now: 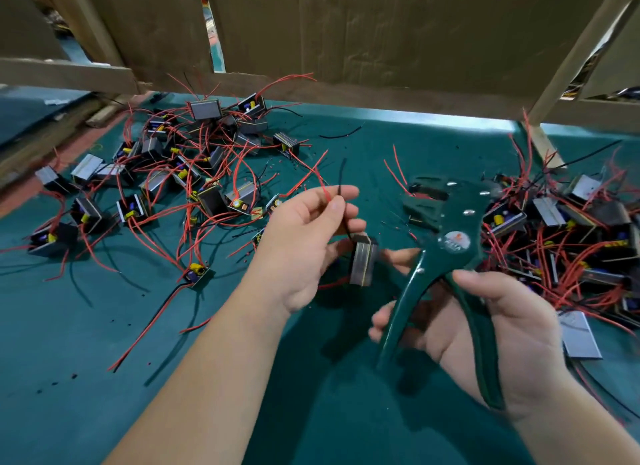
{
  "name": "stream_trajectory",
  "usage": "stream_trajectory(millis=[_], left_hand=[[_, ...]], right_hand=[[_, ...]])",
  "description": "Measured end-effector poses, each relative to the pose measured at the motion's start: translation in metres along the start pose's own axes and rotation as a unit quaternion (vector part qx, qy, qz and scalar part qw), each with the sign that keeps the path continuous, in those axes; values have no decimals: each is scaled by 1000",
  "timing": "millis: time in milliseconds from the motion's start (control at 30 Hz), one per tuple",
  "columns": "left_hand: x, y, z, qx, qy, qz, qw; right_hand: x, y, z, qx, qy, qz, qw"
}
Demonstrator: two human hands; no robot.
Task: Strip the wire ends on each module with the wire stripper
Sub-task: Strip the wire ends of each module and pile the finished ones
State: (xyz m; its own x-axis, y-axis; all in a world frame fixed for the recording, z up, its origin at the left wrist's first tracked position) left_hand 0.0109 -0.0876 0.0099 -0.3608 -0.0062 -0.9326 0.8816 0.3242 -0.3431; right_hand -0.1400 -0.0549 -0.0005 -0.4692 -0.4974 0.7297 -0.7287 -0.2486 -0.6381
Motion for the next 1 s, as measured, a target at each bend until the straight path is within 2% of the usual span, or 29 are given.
stream_trajectory(millis=[133, 267, 333, 433, 500, 533, 567, 600, 633, 667, 700, 733, 767, 833, 867, 933, 1000], left_hand=[[5, -1, 0, -15, 50, -124, 991], [12, -10, -5, 12, 81, -141, 987], [11, -10, -4, 0, 51, -97, 994], [-6, 5, 1, -55, -60, 14, 997], [-18, 21, 5, -86, -96, 15, 992], [-24, 30, 8, -104, -108, 17, 989], [-29, 39, 9, -126, -123, 30, 984], [-34, 49, 11, -153, -141, 55, 977], [-39, 58, 13, -181, -163, 89, 966], [-43, 66, 14, -208, -187, 135, 950], [-47, 73, 14, -233, -209, 189, 931], [-49, 78, 14, -255, -225, 247, 907], [-51, 83, 14, -276, -239, 302, 881], [-55, 91, 12, -325, -256, 371, 832], [-57, 95, 11, -342, -260, 380, 819], [-56, 100, 15, -340, -248, 404, 812], [-48, 105, 22, -321, -205, 479, 791]], right_hand=[[-7, -15, -3, 75, -26, -28, 996], [-13, -17, -3, 80, -38, -40, 995], [-12, -16, -2, 63, -29, -47, 996], [-4, -14, -4, 47, 8, -59, 997], [4, -6, -2, 24, 28, -74, 997], [10, -3, 0, 29, 25, -57, 998], [16, -9, 2, 62, 8, 7, 998], [21, -11, 4, 68, -9, 89, 994], [25, -6, 1, 62, 7, 89, 994], [26, 7, 1, 40, 60, 53, 996], [32, 24, -2, -62, 131, -76, 987], [39, 38, -9, -162, 197, -184, 949], [44, 43, -14, -200, 233, -228, 924], [46, 44, -14, -191, 262, -234, 917], [46, 46, -15, -196, 270, -224, 916], [48, 48, -15, -209, 274, -233, 909], [46, 45, -16, -194, 275, -233, 912]])
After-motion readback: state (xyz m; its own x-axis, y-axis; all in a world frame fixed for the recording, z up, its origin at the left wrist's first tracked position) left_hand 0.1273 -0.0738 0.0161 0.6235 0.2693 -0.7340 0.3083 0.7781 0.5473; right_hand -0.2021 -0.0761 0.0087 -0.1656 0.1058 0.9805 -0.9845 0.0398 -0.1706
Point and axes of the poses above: each hand's wrist, its own z-axis towards the middle knuckle, its own y-axis out of the back of the hand, x = y × z, the point moved 6 cm from there along z, towards the middle knuckle, and after that the axes turned 7 degrees about -x, right-handed, at the moved point
